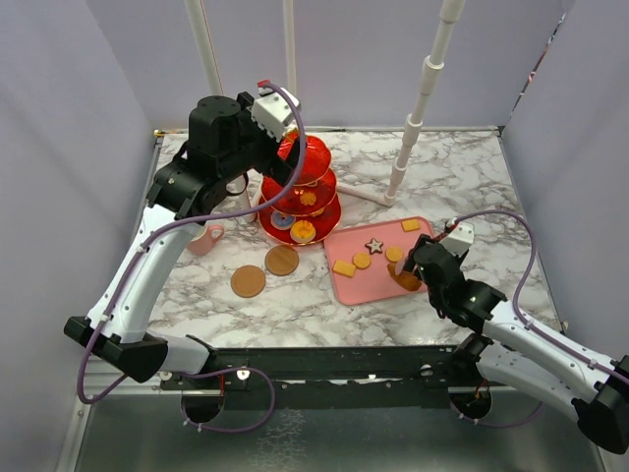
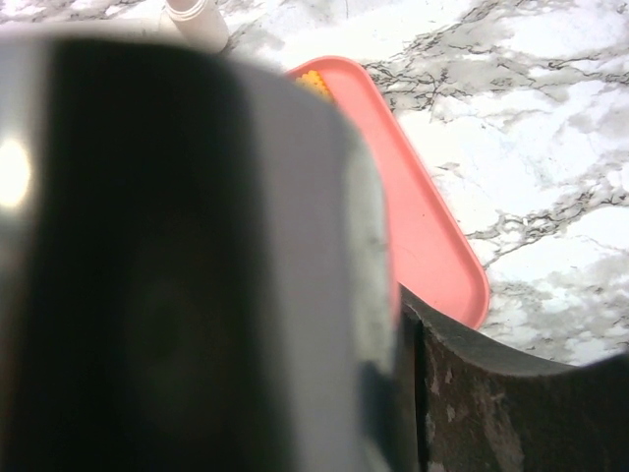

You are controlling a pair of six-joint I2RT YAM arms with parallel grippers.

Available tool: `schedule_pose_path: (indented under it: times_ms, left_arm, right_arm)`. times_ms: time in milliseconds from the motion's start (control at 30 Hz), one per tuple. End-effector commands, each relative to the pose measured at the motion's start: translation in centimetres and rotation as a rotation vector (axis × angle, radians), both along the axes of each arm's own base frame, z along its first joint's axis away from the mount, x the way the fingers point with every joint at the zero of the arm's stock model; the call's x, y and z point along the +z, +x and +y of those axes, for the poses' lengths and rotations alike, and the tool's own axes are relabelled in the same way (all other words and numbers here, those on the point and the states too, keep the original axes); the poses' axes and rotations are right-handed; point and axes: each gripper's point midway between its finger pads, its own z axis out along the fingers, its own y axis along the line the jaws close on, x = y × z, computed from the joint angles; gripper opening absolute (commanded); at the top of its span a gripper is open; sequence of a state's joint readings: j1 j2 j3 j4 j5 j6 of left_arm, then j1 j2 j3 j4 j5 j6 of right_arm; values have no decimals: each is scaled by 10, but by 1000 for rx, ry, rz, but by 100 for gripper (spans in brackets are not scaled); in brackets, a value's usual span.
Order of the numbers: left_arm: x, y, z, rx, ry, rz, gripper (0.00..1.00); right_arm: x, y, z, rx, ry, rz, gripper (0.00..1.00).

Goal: Serve the afternoon tea
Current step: Pick up the desert from the tray.

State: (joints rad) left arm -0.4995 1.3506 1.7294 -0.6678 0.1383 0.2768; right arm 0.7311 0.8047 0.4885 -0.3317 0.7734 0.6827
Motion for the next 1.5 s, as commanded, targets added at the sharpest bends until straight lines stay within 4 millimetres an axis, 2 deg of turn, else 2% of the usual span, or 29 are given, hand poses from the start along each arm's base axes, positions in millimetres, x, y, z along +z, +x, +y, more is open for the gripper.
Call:
schedule_pose_path:
  times_ms: [0,133,533,800,933,1067,1133,1300,1467]
  left_arm:
    - [23,-4,-2,-17,-37,-36,99]
    - [30,-4,-3,-19,-44,-50,99]
    - [29,-2,-6,-27,-46,-46,99]
    - [33,-1,-1,-5,-36,-63,99]
    - [34,-1,2,15,-44,-61,99]
    - [32,1,5,35,-39,-60,99]
    - [34,1,7,43,-40,-62,99]
    - [33,2,11,66,-37,-65,99]
    - [24,2,13,79,-21,-50,99]
  right_arm:
    - [-7,-4,4,18,17,29,67]
    - [-10,-6,5,27,21,46,68]
    - [-21,-14,19,80,10,74,66]
    - [-31,-17,33,109,-72,109,55]
    - [-27,-15,40,120,-98,99,40]
    - [-9,-10,44,138,-94,37,18]
    - [6,-6,48,166,-84,-12,13]
    - [52,2,61,250,-65,-134,11]
    - [100,14,95,385,-47,-251,12]
